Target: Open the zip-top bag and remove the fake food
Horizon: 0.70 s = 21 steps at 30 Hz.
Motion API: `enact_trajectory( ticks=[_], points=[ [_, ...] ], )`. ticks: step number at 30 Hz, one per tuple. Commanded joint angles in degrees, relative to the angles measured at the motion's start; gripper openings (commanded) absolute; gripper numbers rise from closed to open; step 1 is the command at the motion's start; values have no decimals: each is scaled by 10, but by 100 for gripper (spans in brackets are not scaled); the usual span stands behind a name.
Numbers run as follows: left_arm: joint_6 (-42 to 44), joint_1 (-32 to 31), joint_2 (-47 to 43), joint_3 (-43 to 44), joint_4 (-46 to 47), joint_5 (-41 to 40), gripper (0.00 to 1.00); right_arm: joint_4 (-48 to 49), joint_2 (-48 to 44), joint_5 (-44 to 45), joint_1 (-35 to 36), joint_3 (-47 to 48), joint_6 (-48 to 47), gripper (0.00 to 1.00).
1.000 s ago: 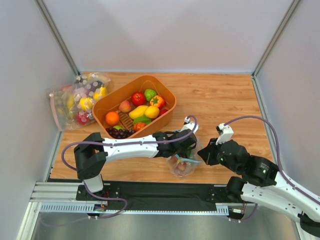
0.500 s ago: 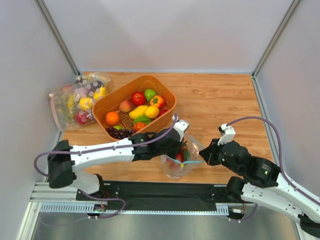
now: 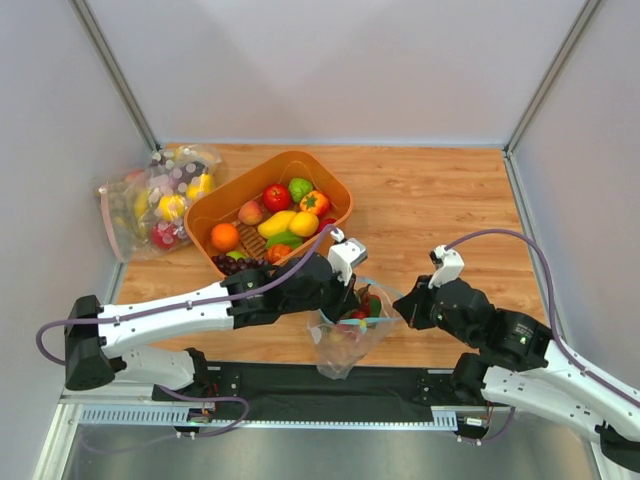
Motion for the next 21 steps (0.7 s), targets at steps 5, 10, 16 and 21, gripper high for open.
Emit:
enact_trajectory(
  ticks=[5,10,16,21],
  points=[
    [48,3,-58,6,39,64,0,0,-4,27,3,13,9,0],
    [56,3,-41,7,20,73,0,-1,-1,34,3,37,3,0],
    [56,3,-26,5,27,107,0,2,15,43,3,66,-14,0],
    [56,3,-42,-1,39,96,0,3,41,55,3,62,-20,0]
  ],
)
